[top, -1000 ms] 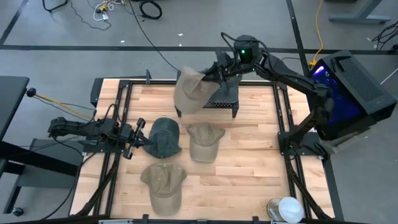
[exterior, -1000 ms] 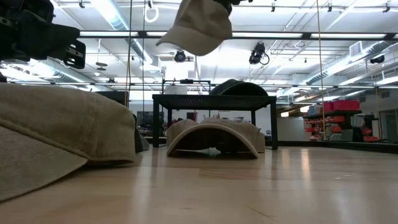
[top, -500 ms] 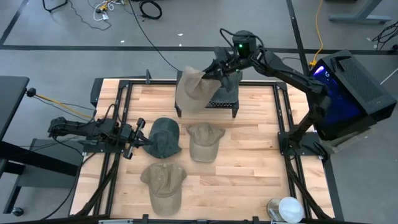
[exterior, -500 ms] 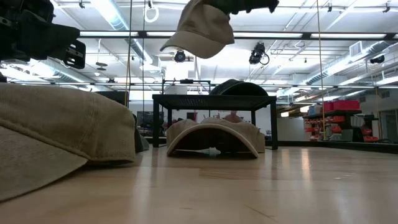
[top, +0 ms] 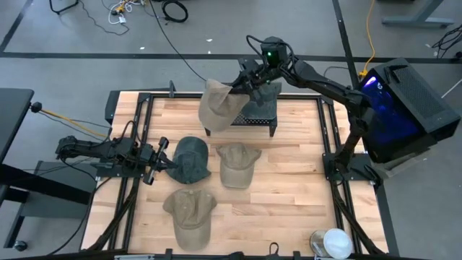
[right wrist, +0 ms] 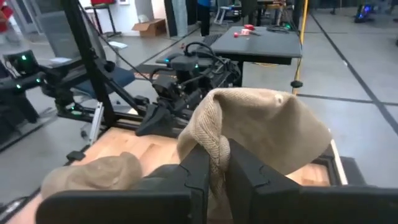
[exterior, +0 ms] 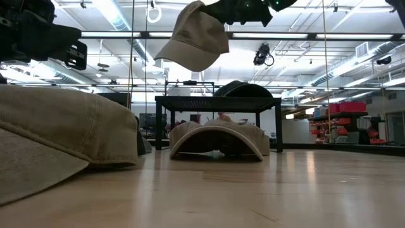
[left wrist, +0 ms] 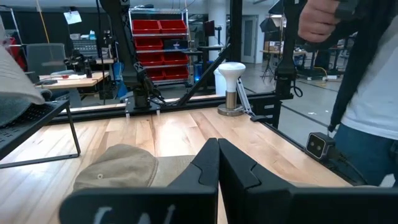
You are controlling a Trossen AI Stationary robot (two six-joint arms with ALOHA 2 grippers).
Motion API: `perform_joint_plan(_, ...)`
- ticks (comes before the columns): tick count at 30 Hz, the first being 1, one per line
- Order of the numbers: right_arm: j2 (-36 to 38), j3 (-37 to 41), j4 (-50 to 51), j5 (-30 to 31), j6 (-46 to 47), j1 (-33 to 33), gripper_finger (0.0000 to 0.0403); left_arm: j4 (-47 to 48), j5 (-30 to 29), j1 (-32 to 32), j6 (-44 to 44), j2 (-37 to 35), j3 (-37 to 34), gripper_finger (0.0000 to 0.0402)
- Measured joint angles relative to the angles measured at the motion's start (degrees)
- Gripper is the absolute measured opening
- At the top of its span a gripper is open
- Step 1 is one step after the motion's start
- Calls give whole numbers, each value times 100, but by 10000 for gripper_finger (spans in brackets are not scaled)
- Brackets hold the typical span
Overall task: Pick & Place hat
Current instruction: Put the bottom right brown cap on the shelf
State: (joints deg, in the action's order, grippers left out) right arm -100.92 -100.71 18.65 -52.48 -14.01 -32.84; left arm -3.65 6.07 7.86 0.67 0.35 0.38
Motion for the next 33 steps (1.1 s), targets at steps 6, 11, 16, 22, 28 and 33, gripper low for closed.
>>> perform_joint_plan(6,-39,0,-17,-595,-384,-267,36,-1,0,-1,0,1,2,3)
perform_joint_plan(11,-121,0,-100,-676,-444,-512,36,-1,0,0,0,-1,0,3)
perform_joint_plan(16,-307,0,-594,-832,-260,-665,36,-1,0,-1,1,0,2,3)
perform_joint_plan(22,-494,0,-1622,-975,655,-689,36,-1,0,0,2,1,2,3)
perform_joint_plan(28,-485,-271,-1713,-963,943,-662,36,-1,0,-2,0,1,0,3)
perform_joint_plan(33,-485,-602,-1707,-879,1080,-584,36,1,0,0,1,1,1,3)
